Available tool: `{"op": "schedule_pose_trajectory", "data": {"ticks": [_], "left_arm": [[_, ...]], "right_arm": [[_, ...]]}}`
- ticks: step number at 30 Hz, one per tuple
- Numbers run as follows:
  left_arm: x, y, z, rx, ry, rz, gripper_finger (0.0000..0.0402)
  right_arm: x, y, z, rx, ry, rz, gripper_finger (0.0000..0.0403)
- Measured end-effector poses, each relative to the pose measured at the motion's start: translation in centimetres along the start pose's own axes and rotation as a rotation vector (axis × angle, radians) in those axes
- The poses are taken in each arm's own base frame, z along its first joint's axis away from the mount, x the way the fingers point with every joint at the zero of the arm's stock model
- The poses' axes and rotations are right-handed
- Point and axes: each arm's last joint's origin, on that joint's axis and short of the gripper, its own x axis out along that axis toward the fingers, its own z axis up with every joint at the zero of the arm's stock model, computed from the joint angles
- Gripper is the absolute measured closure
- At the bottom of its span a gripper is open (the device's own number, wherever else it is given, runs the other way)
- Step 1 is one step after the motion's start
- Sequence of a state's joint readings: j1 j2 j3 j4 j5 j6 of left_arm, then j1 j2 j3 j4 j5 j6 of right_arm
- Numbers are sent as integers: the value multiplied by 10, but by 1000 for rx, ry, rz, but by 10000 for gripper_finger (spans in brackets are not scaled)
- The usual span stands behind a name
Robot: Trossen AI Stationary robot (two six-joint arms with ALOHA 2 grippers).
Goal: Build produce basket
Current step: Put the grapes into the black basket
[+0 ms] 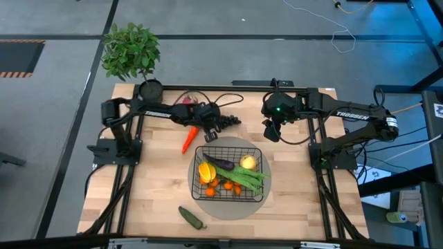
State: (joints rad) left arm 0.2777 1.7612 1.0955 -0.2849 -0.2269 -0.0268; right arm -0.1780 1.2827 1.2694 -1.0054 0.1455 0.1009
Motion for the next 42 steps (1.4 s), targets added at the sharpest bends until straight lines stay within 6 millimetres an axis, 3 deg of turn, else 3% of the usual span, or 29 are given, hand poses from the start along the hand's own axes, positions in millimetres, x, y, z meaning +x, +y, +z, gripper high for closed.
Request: {"op": "schedule_pose_trajectory", "data": {"ticks": [7,21,26,32,42], "left_arm": [[-57,12,8,-23,-61,-7,401],[-153,11,15,-41,-345,-39,401],[-185,-5,11,-26,-437,-123,401],[-212,-41,9,41,-561,-313,401],[-236,-79,1,103,-651,-471,401]], "right_arm": [[0,0,0,0,0,0,248],[0,0,1,1,-9,-1,248],[0,0,1,0,-9,-1,248],[0,0,1,-1,-10,-1,248],[0,0,1,-2,-14,0,248]]}}
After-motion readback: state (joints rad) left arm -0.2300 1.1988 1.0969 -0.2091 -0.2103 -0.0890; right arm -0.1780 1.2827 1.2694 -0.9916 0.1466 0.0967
